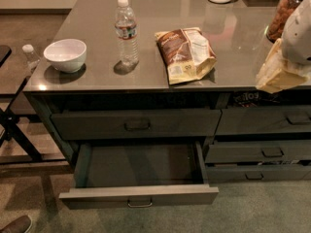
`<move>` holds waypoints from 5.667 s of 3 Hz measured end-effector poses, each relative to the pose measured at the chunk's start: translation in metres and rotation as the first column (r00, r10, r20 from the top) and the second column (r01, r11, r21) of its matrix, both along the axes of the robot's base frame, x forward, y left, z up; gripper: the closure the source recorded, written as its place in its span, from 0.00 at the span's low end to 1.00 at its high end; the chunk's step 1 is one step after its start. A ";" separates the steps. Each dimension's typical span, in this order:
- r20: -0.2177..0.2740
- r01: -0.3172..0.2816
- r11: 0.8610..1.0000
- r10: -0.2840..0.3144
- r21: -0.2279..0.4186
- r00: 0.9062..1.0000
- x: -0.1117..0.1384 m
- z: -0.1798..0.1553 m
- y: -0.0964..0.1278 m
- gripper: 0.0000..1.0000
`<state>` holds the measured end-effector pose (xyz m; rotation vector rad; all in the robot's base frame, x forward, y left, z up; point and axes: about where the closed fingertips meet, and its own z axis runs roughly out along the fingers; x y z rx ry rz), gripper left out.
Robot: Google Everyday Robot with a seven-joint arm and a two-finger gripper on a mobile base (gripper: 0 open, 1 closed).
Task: Close middle drawer
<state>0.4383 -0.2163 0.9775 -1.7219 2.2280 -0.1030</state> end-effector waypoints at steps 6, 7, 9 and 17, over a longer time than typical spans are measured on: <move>-0.343 0.117 0.992 -0.123 -0.037 0.931 -0.062 -0.231 -0.021 1.00; -0.379 0.122 0.991 -0.132 -0.050 0.916 -0.060 -0.254 -0.021 1.00; -0.337 0.105 0.994 -0.112 -0.041 0.935 -0.053 -0.230 -0.013 1.00; -0.633 0.273 0.962 -0.198 0.022 0.749 -0.077 -0.479 -0.025 1.00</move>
Offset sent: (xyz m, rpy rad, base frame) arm -0.0621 -0.0184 -0.1743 -0.0202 0.2442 -0.0938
